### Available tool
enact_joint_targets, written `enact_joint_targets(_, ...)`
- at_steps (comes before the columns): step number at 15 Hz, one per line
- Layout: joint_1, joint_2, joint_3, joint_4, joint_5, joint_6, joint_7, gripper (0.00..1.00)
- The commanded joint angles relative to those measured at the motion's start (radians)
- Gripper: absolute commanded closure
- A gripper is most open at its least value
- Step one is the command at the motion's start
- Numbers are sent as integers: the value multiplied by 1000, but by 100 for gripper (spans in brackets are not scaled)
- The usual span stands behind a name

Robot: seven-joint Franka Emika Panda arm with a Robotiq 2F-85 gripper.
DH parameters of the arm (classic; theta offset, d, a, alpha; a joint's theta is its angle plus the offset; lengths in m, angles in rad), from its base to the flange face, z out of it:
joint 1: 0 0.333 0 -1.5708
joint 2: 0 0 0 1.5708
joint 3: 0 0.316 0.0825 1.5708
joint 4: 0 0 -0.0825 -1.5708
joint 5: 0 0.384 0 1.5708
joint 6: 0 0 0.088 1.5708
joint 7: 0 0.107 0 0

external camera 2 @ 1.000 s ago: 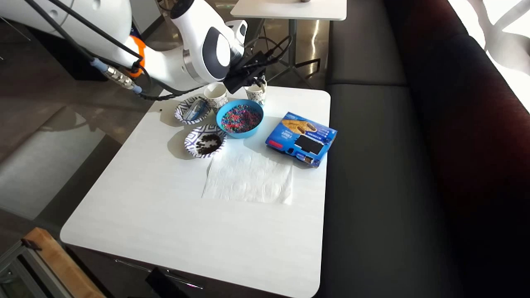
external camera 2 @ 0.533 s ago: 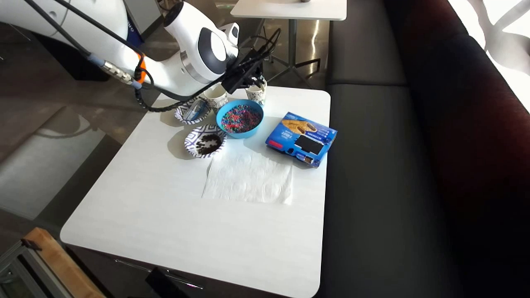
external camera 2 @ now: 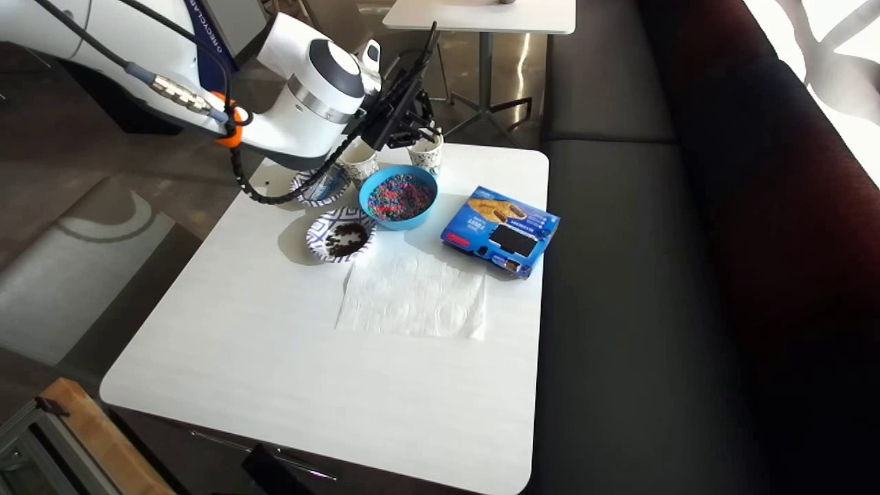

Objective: Use the white spoon to place some cereal from the blue bowl into the coffee cup on the right.

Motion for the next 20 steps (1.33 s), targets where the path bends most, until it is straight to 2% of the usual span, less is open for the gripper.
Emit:
enact_joint_targets(1,38,17,-28,27,-165,-60,122,97)
enact_joint_targets(6,38,-4,18,20,-444,-166,255,97)
enact_joint_targets(9,5,-30,97,6,-565,-242,315,97)
enact_joint_targets(11,-16,-67,153,-19,-608,-301,342,97)
enact_joint_targets(14,-58,-142,235,-70,-625,-369,364,97)
enact_joint_targets(20,-231,-319,417,-286,-457,-356,251,97)
